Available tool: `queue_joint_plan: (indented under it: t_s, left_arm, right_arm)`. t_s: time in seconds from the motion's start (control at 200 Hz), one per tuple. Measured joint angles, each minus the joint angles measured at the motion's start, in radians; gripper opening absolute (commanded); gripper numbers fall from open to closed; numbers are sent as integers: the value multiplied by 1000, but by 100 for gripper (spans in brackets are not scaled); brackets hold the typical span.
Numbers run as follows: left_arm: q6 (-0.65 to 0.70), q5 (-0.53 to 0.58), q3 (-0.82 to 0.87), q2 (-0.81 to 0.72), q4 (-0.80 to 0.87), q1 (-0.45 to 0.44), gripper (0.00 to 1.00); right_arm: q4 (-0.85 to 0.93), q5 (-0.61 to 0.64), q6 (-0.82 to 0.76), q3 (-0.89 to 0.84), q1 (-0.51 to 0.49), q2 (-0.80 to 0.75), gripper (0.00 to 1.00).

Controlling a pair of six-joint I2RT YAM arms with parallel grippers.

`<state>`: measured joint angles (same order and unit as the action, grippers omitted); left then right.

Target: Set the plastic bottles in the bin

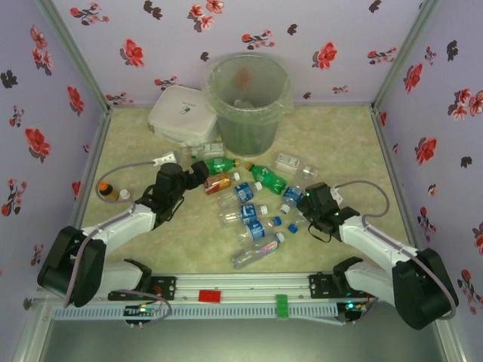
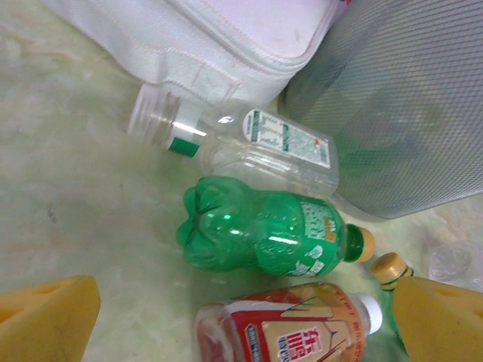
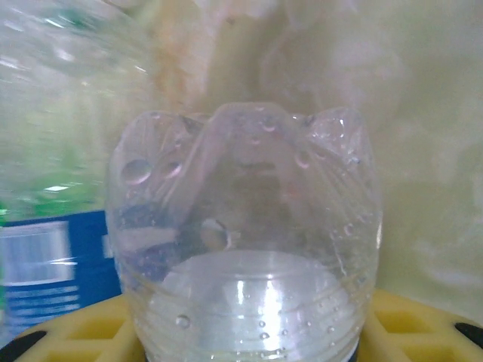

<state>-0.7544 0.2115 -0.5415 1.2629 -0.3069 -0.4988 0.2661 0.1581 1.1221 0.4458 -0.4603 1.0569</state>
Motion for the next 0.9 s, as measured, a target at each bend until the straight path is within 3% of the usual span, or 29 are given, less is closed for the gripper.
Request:
queue_joint_plan:
  t_s: [0.175,0.315,0.595,0.9]
  left_arm:
    - [-3,6,14,-2,1,2,100]
    - [1,6,21,-26,1,13,100]
    - [12,8,85,-79,0,39,100]
    - [30,10,146,-251,55,108,100]
  right_arm:
    - [22,49,-142,114,0,-93,37]
    - [31,75,-290,289,5,-74,35]
    - [-56,42,-542,719,9,174,33]
    - [-141,-119,-588,1156,9,510,34]
